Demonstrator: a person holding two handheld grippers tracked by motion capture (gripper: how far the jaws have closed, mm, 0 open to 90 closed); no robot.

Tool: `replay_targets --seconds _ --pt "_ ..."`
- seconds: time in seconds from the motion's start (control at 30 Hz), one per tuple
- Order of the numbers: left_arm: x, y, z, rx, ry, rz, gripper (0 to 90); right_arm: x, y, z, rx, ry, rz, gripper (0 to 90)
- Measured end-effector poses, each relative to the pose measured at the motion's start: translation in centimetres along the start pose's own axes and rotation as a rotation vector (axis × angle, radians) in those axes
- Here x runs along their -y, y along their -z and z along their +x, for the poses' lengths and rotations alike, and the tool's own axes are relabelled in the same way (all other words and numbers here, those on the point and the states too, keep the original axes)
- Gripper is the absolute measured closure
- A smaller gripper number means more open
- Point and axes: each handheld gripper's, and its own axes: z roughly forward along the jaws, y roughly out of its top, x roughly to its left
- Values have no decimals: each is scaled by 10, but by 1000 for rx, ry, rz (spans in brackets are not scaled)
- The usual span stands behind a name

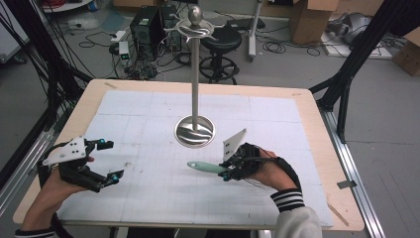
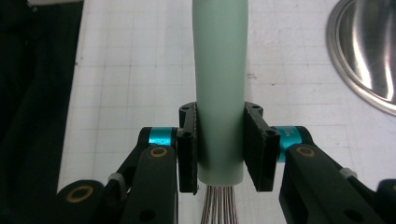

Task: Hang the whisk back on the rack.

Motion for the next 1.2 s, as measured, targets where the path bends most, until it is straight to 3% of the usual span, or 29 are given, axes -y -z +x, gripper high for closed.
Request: replay_targets --seconds 0.23,0.6,0.9,1.2 --pt "0 0 0 -1 0 4 17 -1 24 -2 34 -20 -70 694" --pt "1 -1 0 -1 0 7 17 4 64 -8 69 -59 -238 694" --pt "1 -2 -1 1 -2 11 17 4 93 -17 88 -91 -318 694" --pt "1 -2 -1 2 -2 9 17 0 130 -29 113 -116 -361 694"
